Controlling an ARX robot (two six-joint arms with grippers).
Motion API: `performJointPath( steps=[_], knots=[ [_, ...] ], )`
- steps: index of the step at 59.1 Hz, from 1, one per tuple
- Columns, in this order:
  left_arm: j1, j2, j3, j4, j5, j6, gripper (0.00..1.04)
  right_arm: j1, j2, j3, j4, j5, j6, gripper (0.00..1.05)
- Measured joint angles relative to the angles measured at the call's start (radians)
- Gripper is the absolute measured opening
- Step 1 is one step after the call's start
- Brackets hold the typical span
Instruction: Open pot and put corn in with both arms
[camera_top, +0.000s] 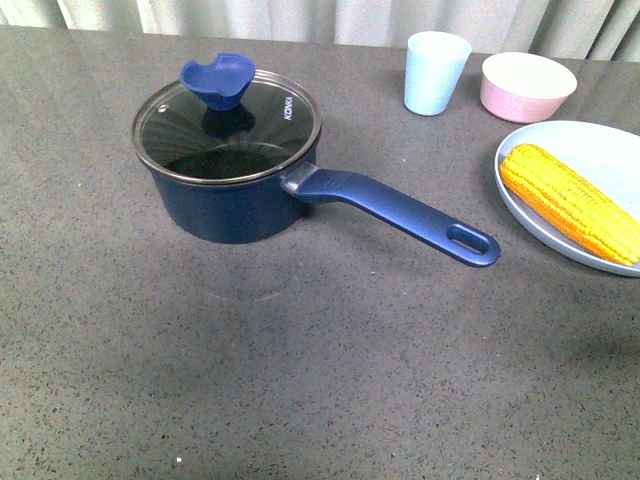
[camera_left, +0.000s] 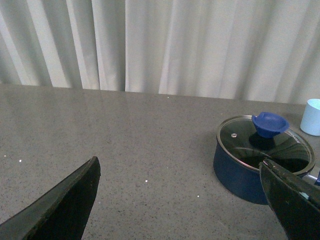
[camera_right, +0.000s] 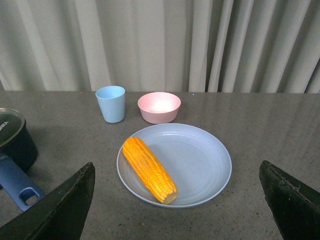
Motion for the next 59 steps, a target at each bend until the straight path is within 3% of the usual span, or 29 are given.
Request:
performJointPath(
  steps=[38,46,59],
  knots=[
    [0.0,0.0,0.0,0.0,0.0,0.0,0.96,0.0,0.0,0.0,0.0,0.0,0.0,0.96],
    [0.065,0.273,0.159,-0.319,0.239,0.013,0.96,0.0,0.0,0.0,0.0,-0.002,0.0,0.96],
    [0.064,0.675,0.247,-0.054,0.273,0.034,0.96,0.0,0.0,0.0,0.0,0.0,0.0,0.96]
  ],
)
